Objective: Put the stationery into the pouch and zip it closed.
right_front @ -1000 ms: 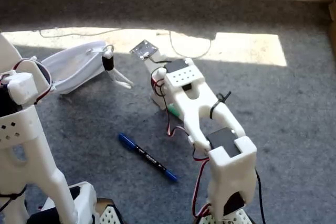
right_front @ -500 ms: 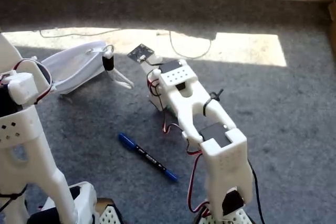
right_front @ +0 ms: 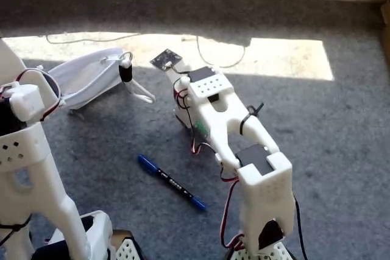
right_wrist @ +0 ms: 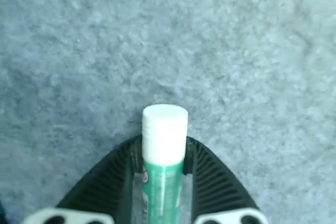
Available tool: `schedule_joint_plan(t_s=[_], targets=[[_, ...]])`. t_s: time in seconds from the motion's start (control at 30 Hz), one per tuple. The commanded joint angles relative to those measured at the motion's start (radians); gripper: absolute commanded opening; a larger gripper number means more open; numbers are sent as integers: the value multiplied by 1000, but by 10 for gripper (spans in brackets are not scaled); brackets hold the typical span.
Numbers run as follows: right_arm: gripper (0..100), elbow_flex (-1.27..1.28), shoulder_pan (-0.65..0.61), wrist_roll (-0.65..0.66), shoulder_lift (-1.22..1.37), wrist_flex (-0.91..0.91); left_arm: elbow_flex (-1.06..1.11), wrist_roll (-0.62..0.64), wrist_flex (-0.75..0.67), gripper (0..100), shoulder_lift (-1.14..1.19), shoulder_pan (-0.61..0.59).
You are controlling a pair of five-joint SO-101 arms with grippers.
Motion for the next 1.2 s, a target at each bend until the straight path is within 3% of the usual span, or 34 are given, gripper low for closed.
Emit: schedule_joint_plan(t_s=[0.0,0.63,1.17], targets=[[8,-33,36,-14,-131,5,-41,9,-21,7,-24,68],[8,-30,163,-164,-421,1,-159,40,-21,7,-24,364],[11,-30,206,-388,-719,1,-96,48,-21,7,-15,383]])
